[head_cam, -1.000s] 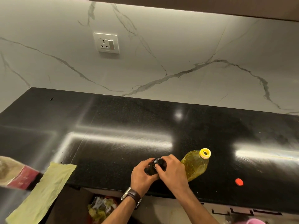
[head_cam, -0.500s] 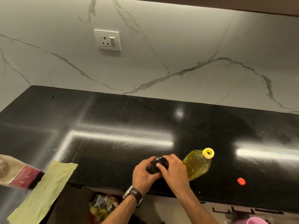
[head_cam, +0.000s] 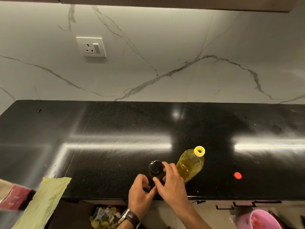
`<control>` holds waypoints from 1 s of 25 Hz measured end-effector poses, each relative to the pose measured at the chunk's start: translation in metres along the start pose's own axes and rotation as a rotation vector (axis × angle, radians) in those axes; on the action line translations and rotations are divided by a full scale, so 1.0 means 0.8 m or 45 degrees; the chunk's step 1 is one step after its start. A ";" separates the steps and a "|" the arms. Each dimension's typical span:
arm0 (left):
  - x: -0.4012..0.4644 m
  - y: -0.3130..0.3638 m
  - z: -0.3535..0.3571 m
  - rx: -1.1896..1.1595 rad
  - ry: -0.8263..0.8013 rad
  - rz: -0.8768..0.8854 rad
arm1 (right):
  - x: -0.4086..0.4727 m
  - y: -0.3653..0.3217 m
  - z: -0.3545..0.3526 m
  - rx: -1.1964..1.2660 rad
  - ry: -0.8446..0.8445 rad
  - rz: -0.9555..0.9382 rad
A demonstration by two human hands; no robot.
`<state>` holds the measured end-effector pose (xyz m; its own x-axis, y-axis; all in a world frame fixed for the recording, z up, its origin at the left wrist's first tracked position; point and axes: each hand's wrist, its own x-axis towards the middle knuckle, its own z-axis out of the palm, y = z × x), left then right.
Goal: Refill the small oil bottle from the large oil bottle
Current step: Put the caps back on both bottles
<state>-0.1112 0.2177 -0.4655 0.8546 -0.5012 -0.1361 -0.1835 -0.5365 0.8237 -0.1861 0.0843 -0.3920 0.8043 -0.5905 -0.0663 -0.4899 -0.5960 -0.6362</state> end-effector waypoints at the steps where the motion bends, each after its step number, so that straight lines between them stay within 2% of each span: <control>1: -0.009 -0.005 0.001 0.033 -0.059 0.031 | -0.011 0.008 -0.001 0.004 -0.019 0.018; 4: -0.032 -0.007 0.012 0.059 -0.211 0.097 | -0.050 0.044 -0.014 -0.065 -0.115 0.142; 8: -0.047 0.041 0.032 -0.056 -0.276 0.171 | -0.085 0.122 -0.060 -0.082 -0.129 0.435; 10: -0.045 0.082 0.044 -0.144 -0.218 0.267 | -0.087 0.170 -0.096 -0.132 -0.018 0.528; 13: -0.033 0.141 0.050 -0.253 -0.009 0.339 | -0.067 0.236 -0.146 -0.250 0.222 0.571; 15: -0.020 0.169 0.051 -0.289 0.097 0.393 | -0.045 0.265 -0.174 -0.281 0.292 0.615; 19: 0.006 0.204 0.052 -0.337 0.122 0.408 | -0.004 0.300 -0.199 -0.377 0.200 0.703; 25: 0.019 0.228 0.057 -0.374 0.064 0.456 | 0.017 0.308 -0.198 -0.317 0.122 0.759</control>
<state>-0.1540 0.0814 -0.3423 0.7863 -0.5826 0.2058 -0.3319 -0.1173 0.9360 -0.3494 -0.1566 -0.4278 0.3429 -0.8977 -0.2767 -0.9152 -0.2528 -0.3138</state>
